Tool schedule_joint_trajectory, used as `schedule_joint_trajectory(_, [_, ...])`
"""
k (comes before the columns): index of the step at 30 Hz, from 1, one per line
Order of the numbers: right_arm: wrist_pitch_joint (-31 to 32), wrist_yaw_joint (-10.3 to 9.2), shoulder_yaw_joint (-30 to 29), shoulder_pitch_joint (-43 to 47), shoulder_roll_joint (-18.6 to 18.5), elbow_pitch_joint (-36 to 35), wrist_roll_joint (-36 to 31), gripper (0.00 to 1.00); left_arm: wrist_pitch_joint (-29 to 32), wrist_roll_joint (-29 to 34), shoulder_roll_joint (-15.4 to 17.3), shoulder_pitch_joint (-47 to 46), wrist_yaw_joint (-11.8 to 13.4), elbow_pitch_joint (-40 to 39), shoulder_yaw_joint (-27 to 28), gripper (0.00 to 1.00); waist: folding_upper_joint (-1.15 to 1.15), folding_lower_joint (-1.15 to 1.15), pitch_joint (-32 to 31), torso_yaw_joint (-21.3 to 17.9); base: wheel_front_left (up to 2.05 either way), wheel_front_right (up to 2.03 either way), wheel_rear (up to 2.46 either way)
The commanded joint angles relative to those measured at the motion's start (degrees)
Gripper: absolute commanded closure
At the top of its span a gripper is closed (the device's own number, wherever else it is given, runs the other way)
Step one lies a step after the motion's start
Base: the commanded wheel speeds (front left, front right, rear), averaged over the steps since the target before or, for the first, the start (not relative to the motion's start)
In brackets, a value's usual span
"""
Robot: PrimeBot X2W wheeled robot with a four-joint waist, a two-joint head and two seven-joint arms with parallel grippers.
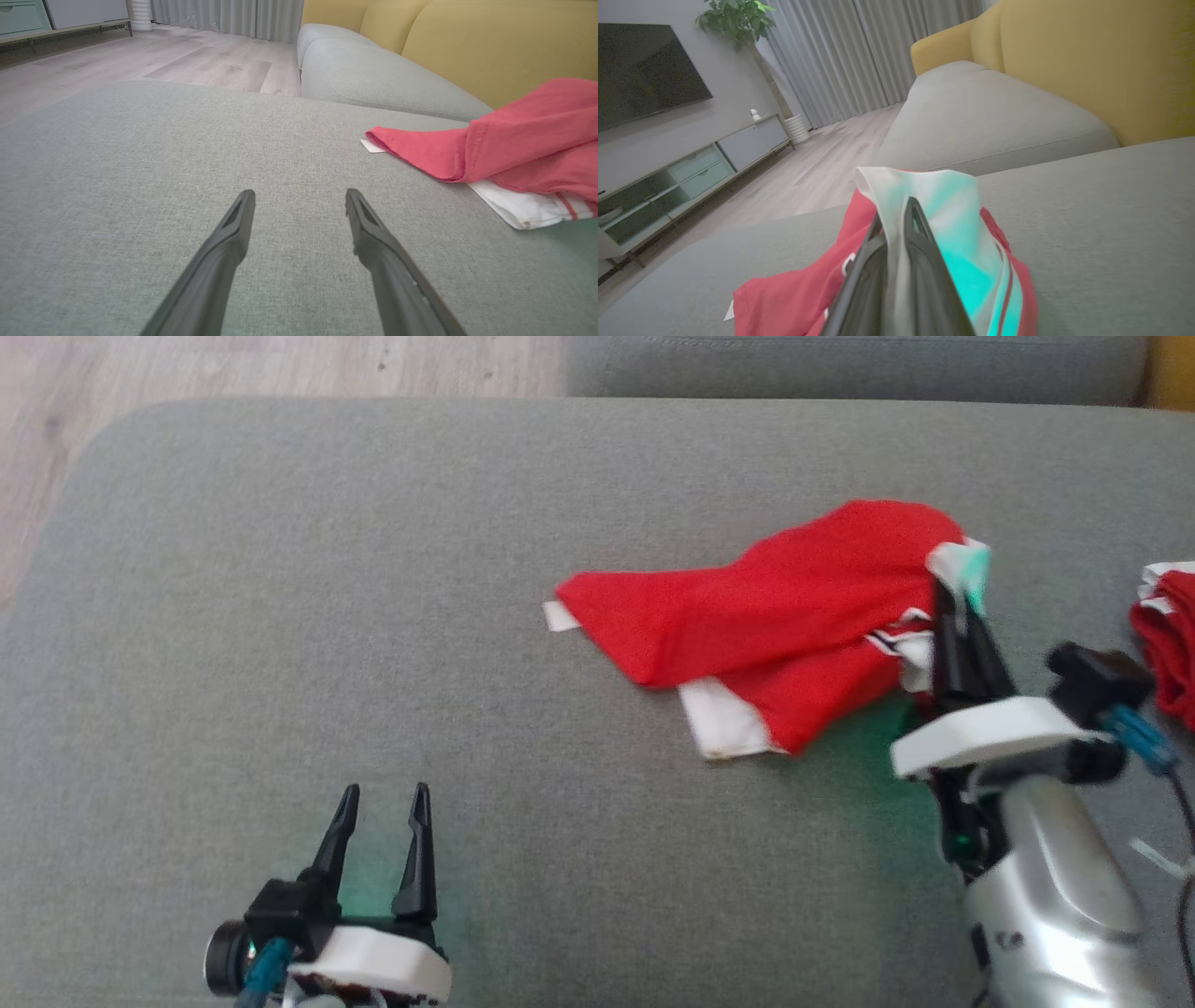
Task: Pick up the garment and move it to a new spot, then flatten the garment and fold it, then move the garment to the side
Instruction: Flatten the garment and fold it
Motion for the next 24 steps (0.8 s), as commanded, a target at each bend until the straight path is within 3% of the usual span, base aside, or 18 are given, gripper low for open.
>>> schedule_joint_trajectory(1, [-0.21,-0.05,-0.19,0.64,-0.03,-1.58,-0.12,0.0,-0.3,-0.14,0.11,-0.73,0.21,-1.43,1.73,0.0,0.0,0.01,-0.38,-0.43,0.0,0.0,0.0])
schedule_joint_trajectory(10, [-0.21,-0.05,-14.09,5.38,-0.03,1.46,-5.83,0.0,-0.3,-0.25,0.11,-0.67,0.09,-1.3,1.56,0.0,0.0,0.01,0.78,-1.86,0.0,0.0,0.0])
schedule_joint_trajectory(24, [-0.21,-0.05,-14.82,4.13,-0.03,1.75,-5.98,0.0,-0.3,-0.41,0.1,-1.79,0.04,-1.0,0.59,0.0,0.0,0.01,1.57,-1.52,0.0,0.0,0.0])
